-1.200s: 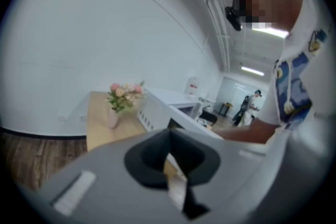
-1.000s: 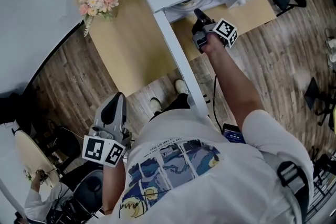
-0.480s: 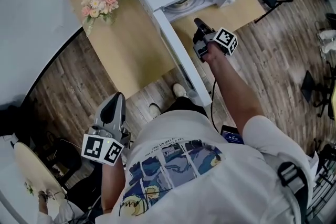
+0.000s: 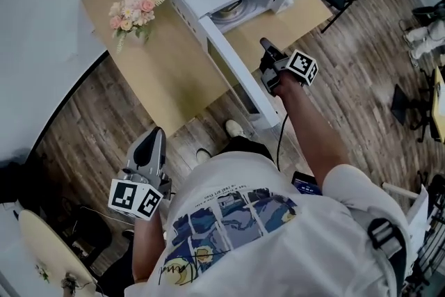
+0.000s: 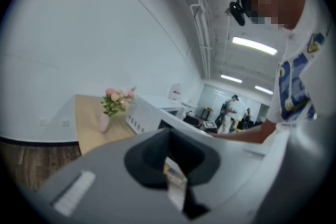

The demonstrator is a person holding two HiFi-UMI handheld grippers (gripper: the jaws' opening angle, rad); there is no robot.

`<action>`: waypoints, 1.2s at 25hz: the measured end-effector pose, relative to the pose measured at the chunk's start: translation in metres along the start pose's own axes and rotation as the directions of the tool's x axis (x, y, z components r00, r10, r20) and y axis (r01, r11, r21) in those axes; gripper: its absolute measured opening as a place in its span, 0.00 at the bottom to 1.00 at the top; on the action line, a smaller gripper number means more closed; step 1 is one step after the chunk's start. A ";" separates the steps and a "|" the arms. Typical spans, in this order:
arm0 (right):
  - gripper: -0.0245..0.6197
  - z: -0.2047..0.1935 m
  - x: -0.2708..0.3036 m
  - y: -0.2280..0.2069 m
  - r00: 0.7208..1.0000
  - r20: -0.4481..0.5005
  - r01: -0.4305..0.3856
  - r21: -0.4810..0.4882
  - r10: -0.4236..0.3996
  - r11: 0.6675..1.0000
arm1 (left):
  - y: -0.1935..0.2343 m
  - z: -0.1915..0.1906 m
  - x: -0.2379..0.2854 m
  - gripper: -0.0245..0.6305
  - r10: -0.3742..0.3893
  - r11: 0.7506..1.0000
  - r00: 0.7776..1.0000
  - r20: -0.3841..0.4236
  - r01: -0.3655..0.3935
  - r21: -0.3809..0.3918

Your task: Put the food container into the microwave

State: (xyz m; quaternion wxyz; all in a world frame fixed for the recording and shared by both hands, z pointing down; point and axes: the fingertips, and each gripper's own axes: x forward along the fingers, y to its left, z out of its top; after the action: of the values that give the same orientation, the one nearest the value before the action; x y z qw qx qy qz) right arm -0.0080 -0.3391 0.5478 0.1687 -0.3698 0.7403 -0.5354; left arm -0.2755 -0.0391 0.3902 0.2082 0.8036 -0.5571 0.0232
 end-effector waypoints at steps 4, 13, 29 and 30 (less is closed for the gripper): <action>0.05 0.004 -0.033 0.014 1.000 0.031 0.003 -0.061 -0.001 0.998 | 0.003 -0.001 -0.010 0.05 -0.033 0.999 0.999 0.007 0.033 0.014; 0.05 0.001 -0.115 0.049 0.994 0.110 0.035 -0.188 -0.015 0.982 | -0.002 -0.014 -0.031 0.05 -0.123 0.992 0.992 0.004 0.123 0.032; 0.05 -0.077 -0.223 0.113 0.995 0.083 0.082 -0.295 -0.061 0.952 | -0.013 -0.049 -0.054 0.05 -0.256 0.967 0.967 -0.011 0.256 -0.017; 0.05 -0.084 -0.227 0.119 0.996 0.072 0.076 -0.298 -0.057 0.951 | -0.013 -0.056 -0.054 0.05 -0.264 0.964 0.964 -0.018 0.263 -0.025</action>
State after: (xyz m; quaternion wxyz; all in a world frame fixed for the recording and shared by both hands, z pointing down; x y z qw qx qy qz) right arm 0.0458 -0.0998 0.4363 0.1156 -0.4324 0.7947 -0.4100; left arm -0.2732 0.0325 0.4225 0.2241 0.8679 -0.4433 -0.0024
